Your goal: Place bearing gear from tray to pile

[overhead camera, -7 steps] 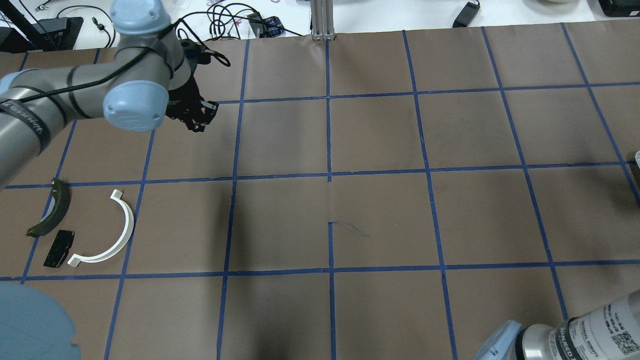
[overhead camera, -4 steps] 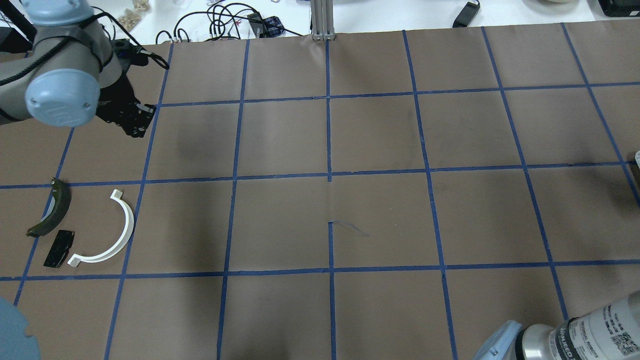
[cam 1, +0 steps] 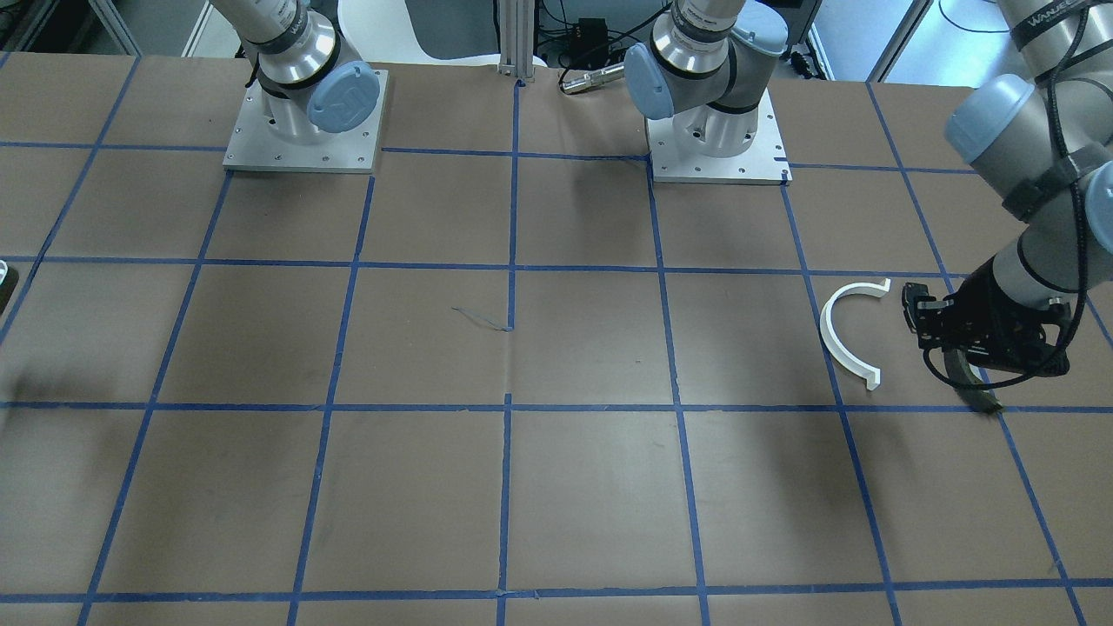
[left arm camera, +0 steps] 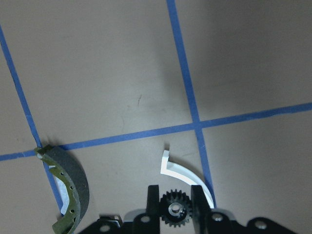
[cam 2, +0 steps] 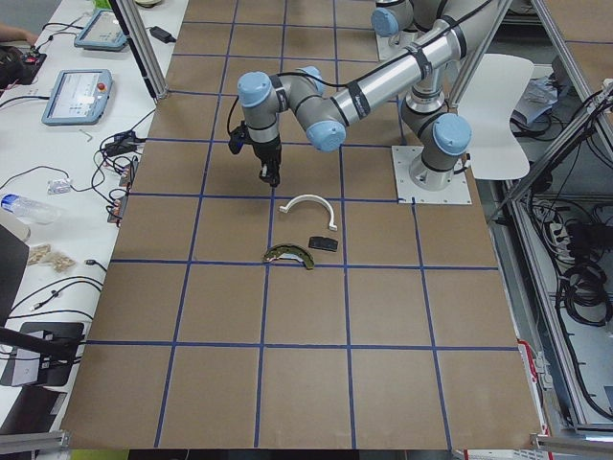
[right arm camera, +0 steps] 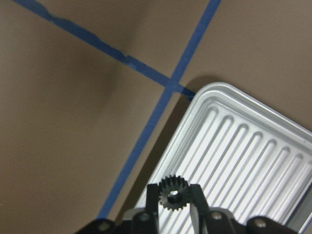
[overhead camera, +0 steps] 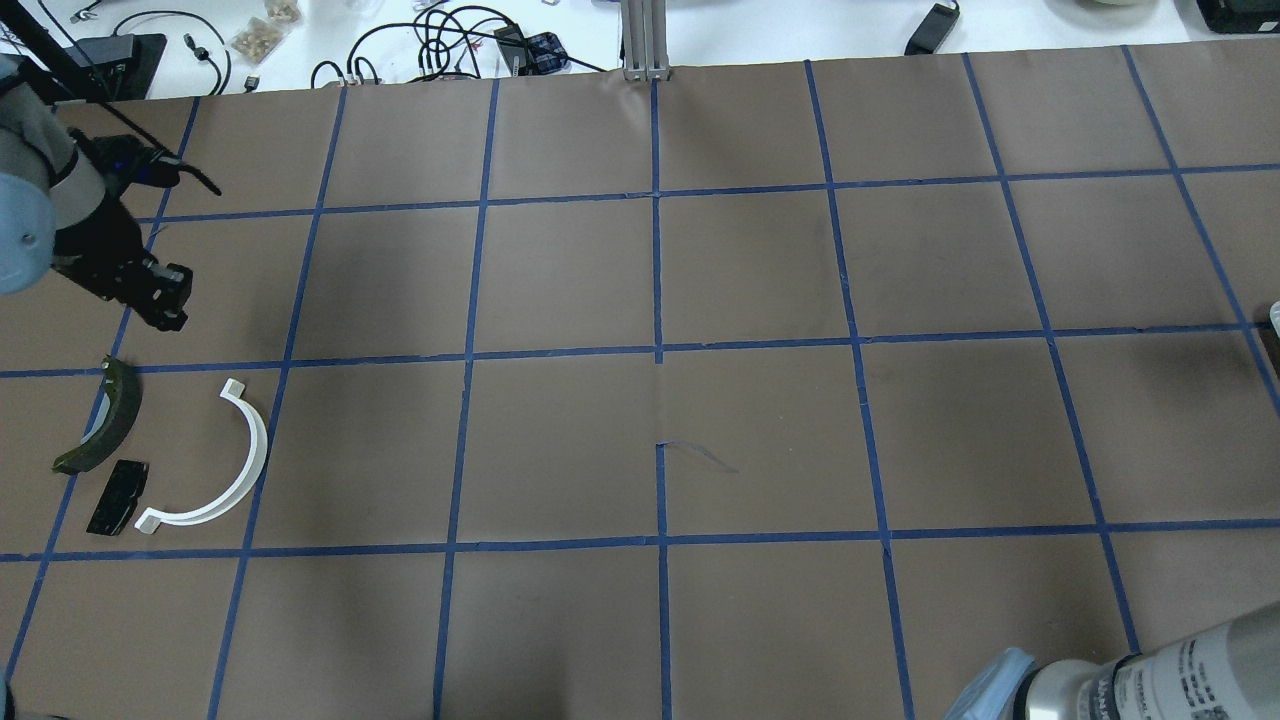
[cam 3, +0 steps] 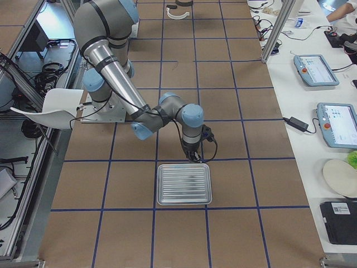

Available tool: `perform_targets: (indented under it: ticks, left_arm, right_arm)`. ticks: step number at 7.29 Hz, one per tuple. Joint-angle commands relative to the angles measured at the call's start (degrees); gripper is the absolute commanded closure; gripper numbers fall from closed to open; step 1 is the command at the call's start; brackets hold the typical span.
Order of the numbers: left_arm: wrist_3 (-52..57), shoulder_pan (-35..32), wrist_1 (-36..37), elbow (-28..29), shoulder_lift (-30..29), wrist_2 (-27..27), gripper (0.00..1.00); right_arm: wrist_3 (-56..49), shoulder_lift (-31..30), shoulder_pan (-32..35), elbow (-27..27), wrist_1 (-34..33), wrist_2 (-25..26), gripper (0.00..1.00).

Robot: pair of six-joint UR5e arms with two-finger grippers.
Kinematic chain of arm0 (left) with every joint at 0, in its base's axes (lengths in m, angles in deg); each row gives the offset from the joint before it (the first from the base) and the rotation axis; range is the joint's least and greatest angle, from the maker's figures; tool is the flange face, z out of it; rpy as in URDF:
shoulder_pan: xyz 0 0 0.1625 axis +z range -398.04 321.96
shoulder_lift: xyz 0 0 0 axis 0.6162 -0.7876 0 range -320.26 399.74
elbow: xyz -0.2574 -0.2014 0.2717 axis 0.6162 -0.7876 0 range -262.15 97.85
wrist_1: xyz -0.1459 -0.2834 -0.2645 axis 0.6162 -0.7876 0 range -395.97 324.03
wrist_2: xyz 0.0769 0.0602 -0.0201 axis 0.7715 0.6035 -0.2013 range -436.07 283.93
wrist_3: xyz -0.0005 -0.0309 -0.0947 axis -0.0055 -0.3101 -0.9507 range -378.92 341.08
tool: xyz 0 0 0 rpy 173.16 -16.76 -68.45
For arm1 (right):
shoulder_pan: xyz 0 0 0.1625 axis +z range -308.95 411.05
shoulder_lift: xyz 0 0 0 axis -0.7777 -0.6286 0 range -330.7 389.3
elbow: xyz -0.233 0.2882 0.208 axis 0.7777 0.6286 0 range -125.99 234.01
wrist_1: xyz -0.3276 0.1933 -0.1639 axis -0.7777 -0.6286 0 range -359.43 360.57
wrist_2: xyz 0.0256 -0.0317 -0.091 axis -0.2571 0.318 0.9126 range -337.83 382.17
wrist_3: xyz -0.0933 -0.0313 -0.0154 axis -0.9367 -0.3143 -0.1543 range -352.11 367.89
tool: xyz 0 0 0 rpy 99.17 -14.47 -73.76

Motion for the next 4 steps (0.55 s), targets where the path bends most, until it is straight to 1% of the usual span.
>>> perform_targets:
  ticks: [1,2,3,4]
  left_arm:
    - [8.65,8.66,5.74,-4.60,-0.96,-1.74,1.00]
    - [9.83,10.00,11.26,-6.88,-2.37,-3.48,1.00]
    - [9.67,10.02,15.49,-9.51,-2.82,-3.76,1.00]
    - [9.40,9.93,16.23,-10.49,-3.26,-4.63,1.00]
  right_arm:
    - [24.86,-7.38,16.15,-0.06,11.35,-0.31,0.92]
    - [38.66,-8.97,24.59,-0.05,13.93,-0.49,0.92]
    - [48.28,-9.08,32.42,0.21,14.91,-0.40,0.91]
    - [61.60,-9.51,39.72,0.38,17.44,-2.14,0.91]
